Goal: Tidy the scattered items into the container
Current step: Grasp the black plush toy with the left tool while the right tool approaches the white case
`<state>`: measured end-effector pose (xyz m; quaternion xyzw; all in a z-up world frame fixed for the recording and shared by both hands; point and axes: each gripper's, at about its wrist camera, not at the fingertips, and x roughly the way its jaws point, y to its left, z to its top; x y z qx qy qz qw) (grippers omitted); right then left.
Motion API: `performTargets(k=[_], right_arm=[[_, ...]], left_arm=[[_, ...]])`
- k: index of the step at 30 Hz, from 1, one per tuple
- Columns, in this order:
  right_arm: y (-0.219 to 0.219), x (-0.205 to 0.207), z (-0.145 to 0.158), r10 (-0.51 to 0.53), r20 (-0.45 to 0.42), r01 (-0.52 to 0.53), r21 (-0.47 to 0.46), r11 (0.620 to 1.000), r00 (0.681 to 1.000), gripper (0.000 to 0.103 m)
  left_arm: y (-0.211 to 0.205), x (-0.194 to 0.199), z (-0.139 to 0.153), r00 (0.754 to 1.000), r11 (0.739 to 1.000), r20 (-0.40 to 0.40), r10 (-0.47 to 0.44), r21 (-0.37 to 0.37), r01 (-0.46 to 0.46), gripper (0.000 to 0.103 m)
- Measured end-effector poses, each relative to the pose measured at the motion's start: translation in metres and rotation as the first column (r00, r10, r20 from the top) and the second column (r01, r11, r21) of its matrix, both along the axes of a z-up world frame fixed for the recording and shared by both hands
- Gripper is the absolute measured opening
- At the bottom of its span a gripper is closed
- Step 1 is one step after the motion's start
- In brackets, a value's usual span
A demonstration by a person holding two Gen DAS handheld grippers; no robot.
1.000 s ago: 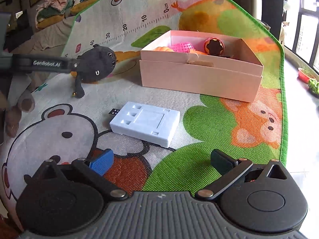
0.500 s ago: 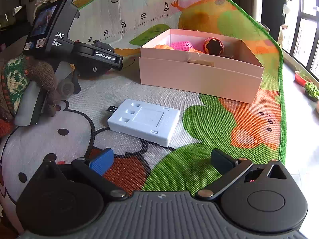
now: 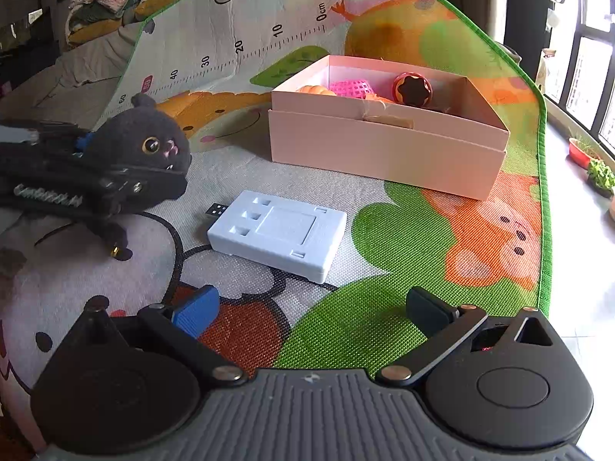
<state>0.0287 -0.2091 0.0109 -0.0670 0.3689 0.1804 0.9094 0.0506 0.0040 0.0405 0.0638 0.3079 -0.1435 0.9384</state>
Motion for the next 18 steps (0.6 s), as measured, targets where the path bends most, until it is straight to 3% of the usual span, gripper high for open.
performTargets(k=[2, 5, 11, 14, 18], right_arm=[[0.001, 0.0, 0.0, 0.001, -0.002, -0.001, -0.003, 1.0, 1.0, 0.103], [0.002, 0.0, 0.0, -0.001, -0.004, 0.001, -0.007, 1.0, 1.0, 0.103], [0.005, -0.001, 0.002, -0.038, -0.024, 0.038, -0.011, 0.999, 0.999, 0.103], [0.008, -0.002, 0.006, -0.043, -0.034, 0.043, 0.015, 0.999, 0.998, 0.103], [0.025, -0.002, 0.011, -0.013, 0.025, 0.014, -0.047, 0.999, 1.0, 0.103]], left_arm=[[-0.005, -0.025, 0.001, 0.996, 0.995, -0.006, -0.093, -0.032, 0.092, 0.087], [-0.007, -0.048, 0.0, 0.99, 0.989, -0.003, -0.143, -0.046, 0.143, 0.089], [0.005, -0.057, -0.004, 0.997, 0.997, 0.046, -0.063, -0.049, 0.065, 0.094], [0.016, -0.054, -0.009, 0.999, 0.994, 0.023, -0.041, -0.1, 0.043, 0.096], [0.02, -0.055, -0.021, 0.998, 0.989, -0.003, -0.07, -0.133, 0.069, 0.097]])
